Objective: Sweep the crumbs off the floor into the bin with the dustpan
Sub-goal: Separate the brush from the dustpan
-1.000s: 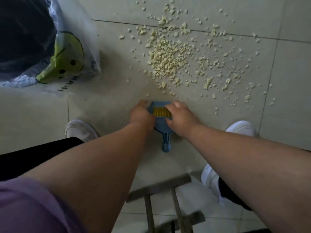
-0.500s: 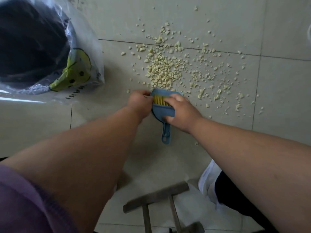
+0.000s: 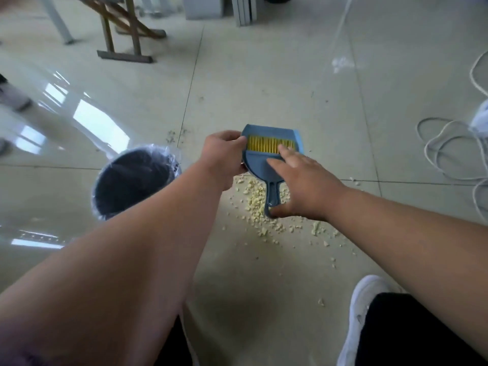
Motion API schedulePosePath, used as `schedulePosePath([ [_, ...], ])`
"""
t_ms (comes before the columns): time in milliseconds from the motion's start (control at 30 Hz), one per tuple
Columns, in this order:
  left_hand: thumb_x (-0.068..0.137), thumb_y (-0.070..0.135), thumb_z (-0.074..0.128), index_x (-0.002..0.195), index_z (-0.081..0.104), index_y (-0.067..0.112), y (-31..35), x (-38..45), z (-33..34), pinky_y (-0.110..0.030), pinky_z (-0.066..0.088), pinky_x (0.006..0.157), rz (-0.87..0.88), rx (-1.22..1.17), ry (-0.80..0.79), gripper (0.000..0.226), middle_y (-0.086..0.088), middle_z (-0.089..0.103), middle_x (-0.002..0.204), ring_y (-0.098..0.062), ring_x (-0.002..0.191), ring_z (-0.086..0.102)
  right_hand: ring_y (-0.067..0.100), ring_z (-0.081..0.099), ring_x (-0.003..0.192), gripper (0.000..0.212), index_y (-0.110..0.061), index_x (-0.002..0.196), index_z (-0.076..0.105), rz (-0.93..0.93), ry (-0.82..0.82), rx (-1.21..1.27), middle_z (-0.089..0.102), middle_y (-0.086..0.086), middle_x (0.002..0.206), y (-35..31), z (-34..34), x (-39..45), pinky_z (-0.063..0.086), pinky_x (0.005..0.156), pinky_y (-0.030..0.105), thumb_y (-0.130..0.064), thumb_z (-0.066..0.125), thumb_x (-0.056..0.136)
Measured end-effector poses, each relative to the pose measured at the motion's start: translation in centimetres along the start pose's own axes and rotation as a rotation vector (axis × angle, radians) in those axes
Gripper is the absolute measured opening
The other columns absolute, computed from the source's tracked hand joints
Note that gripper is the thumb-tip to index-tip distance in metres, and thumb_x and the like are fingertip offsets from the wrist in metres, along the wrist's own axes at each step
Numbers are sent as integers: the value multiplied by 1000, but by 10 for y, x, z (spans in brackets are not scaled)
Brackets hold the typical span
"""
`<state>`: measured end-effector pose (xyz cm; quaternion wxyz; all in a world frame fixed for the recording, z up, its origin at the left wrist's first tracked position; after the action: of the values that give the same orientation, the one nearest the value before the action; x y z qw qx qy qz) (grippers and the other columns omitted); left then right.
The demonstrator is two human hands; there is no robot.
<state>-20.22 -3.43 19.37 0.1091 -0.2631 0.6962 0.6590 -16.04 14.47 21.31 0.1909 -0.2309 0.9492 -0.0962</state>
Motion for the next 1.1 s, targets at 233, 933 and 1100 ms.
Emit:
schedulePosePath([
  [233, 108, 24, 64, 108, 71, -6, 60, -50, 10, -39, 68, 78, 48, -132, -140, 31, -29, 77, 109, -30, 88, 78, 28, 43, 145, 110, -30, 158, 25, -29, 88, 72, 7, 0, 173, -11, -68, -31, 49, 109, 40, -52, 85, 68],
  [933, 113, 21, 53, 134, 67, 7, 60, -87, 17, -68, 60, 90, 168, -401, -331, 29, -26, 71, 128, -54, 105, 73, 16, 65, 91, 37, -24, 124, 58, -121, 383, 287, 67, -4, 101, -34, -90, -41, 60, 80, 37, -22, 65, 87],
  [1100, 113, 19, 52, 130, 69, 11, 55, -81, 6, -59, 61, 86, 172, -414, -260, 26, -26, 70, 128, -43, 95, 73, 11, 62, 107, 43, -30, 124, 61, -191, 289, 270, 60, -10, 118, -39, -77, -38, 59, 88, 35, -28, 77, 84],
])
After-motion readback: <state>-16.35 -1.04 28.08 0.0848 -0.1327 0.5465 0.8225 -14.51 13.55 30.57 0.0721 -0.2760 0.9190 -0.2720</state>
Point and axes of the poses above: each hand's wrist, its own x-axis towards the middle knuckle, its own z-axis out of the palm, y = z × x, the point moved 5 cm from there along x, towards the middle knuckle
